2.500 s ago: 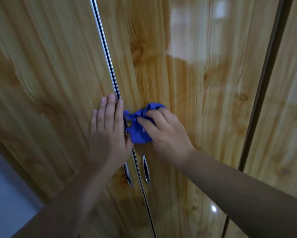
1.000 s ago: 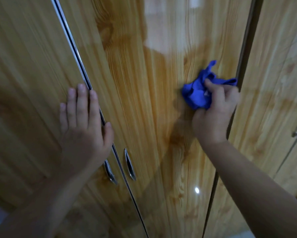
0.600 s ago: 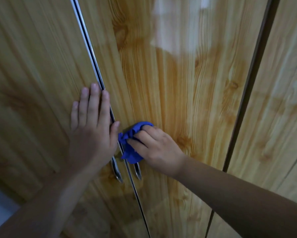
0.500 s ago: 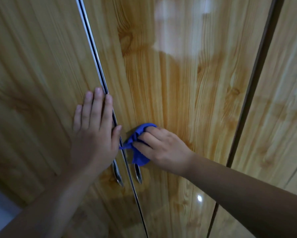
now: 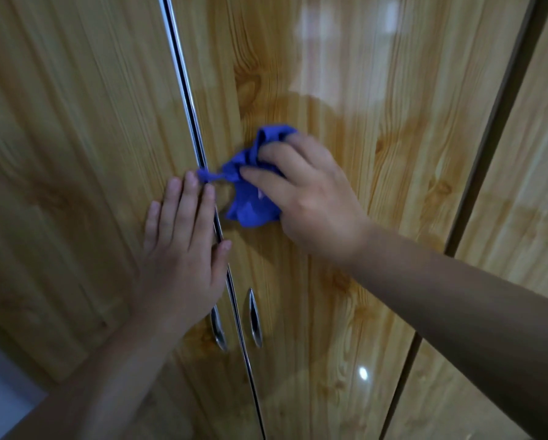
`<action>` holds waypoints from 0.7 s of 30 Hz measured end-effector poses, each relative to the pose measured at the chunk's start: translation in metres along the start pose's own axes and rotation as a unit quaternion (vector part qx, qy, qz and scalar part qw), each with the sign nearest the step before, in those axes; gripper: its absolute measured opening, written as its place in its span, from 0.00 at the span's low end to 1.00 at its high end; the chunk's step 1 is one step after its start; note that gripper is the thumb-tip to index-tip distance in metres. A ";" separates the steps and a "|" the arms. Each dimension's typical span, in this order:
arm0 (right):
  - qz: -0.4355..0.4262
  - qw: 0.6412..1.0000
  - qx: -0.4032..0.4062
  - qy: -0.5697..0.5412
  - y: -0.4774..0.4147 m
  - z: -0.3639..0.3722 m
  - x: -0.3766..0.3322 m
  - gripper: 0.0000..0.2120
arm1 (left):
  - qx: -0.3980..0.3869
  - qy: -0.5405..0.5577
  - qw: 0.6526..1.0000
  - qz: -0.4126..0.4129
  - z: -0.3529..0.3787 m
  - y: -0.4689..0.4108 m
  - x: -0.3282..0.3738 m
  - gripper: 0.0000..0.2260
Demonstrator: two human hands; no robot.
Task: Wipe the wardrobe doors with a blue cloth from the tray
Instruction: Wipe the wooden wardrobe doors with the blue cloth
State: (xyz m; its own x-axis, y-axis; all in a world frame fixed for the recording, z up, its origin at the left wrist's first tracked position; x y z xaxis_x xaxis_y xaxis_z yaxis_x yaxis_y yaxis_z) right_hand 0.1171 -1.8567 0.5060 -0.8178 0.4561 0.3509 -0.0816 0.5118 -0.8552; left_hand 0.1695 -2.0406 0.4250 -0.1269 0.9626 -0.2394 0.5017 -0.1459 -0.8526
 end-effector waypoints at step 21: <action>0.223 0.973 0.002 0.059 0.128 -0.080 0.102 0.19 | 0.012 0.070 0.997 -0.033 0.003 -0.001 0.006 0.38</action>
State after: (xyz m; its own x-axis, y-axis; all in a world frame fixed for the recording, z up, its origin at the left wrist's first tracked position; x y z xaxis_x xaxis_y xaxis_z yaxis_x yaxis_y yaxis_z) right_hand 0.0691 -1.6862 0.4632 -0.7021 0.7119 -0.0137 0.2637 0.2421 -0.9337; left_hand 0.1660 -2.0357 0.4233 -0.0378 0.9924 -0.1167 0.4759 -0.0848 -0.8754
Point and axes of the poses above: each hand's wrist, its own y-axis away from the middle knuckle, its own z-axis out of the palm, x = y × z, the point moved 4 cm from there along -y, towards the middle knuckle, and after that the axes turned 6 degrees about -y, right-handed, at the moved point
